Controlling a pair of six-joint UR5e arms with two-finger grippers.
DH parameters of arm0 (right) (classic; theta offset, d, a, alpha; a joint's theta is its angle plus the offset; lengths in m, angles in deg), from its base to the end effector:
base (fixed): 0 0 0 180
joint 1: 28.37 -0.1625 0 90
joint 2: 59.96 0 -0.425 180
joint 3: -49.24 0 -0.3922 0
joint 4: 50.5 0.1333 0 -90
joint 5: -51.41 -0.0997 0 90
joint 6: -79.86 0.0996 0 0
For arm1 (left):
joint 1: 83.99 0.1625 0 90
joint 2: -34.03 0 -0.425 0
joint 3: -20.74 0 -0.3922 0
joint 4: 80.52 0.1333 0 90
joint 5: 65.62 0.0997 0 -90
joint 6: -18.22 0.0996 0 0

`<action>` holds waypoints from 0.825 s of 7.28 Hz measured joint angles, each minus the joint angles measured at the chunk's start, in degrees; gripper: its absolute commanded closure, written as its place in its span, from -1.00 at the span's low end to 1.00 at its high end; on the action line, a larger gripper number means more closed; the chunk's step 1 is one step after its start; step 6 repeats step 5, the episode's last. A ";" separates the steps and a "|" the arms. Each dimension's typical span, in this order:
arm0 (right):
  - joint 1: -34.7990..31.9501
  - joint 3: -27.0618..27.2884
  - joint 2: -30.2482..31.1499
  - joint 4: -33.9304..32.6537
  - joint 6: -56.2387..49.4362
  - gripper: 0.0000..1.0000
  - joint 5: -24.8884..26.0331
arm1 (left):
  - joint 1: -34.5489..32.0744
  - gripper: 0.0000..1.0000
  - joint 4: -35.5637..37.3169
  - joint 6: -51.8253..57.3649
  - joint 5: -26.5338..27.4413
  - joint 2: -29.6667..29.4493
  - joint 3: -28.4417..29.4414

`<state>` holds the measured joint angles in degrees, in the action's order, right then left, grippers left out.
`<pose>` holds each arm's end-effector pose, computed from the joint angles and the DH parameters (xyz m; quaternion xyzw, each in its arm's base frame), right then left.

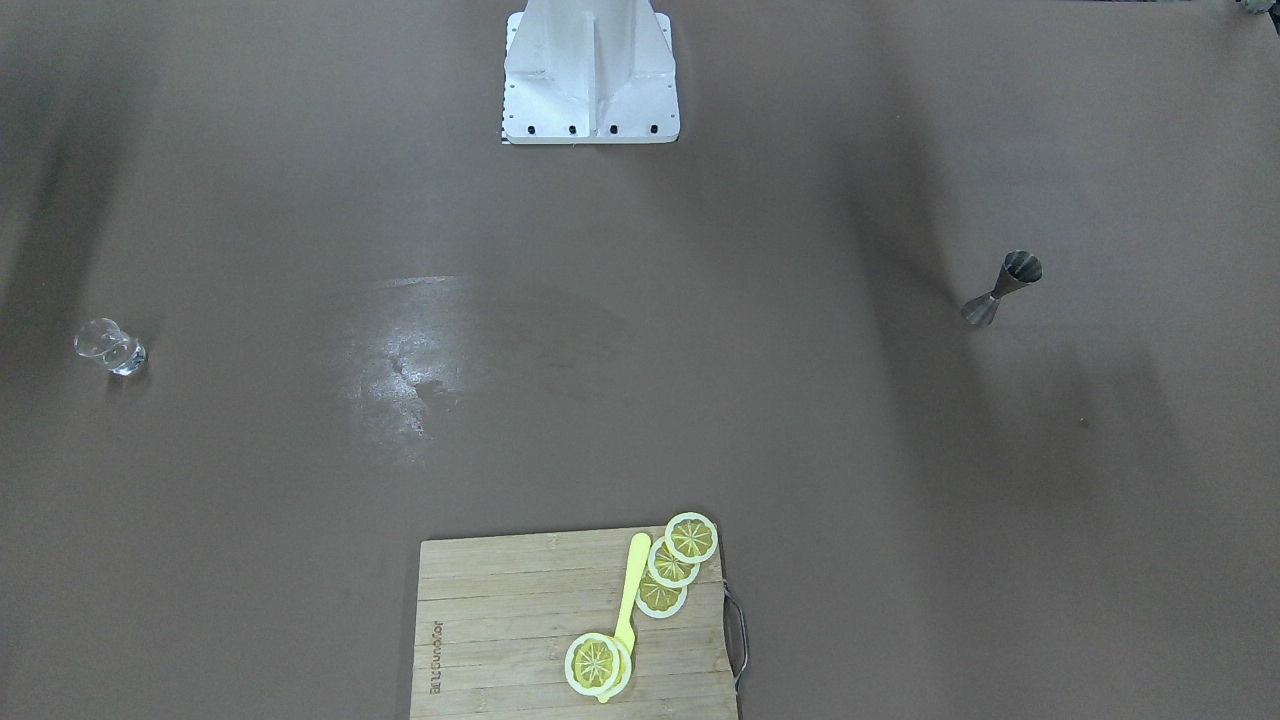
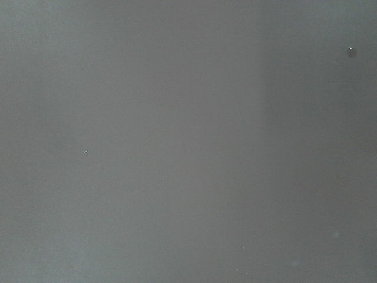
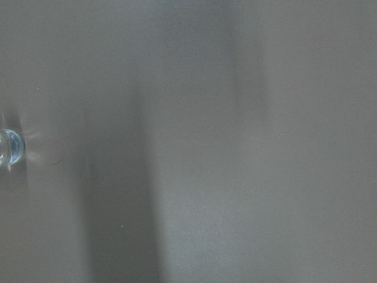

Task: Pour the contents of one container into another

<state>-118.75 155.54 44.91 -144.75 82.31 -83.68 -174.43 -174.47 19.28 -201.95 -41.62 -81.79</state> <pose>0.0653 -0.3787 0.6386 -0.0296 -0.3828 0.0322 0.9228 -0.0642 -0.3884 0.6517 0.0222 0.3931 0.0123 0.9192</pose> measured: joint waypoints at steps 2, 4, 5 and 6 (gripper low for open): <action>-0.02 0.10 -0.01 -0.02 0.03 -1.00 -0.02 | 0.00 -0.97 0.00 0.00 0.61 0.11 0.06; -0.06 0.19 -0.02 -0.05 0.09 -1.00 -0.08 | 0.00 -0.97 0.00 0.00 0.71 0.40 -0.11; -0.05 0.21 -0.01 -0.06 0.10 -1.00 -0.08 | 0.00 -0.97 0.00 0.00 0.72 0.39 -0.10; -0.05 0.21 -0.01 -0.06 0.10 -1.00 -0.08 | 0.00 -0.97 0.00 0.00 0.72 0.39 -0.10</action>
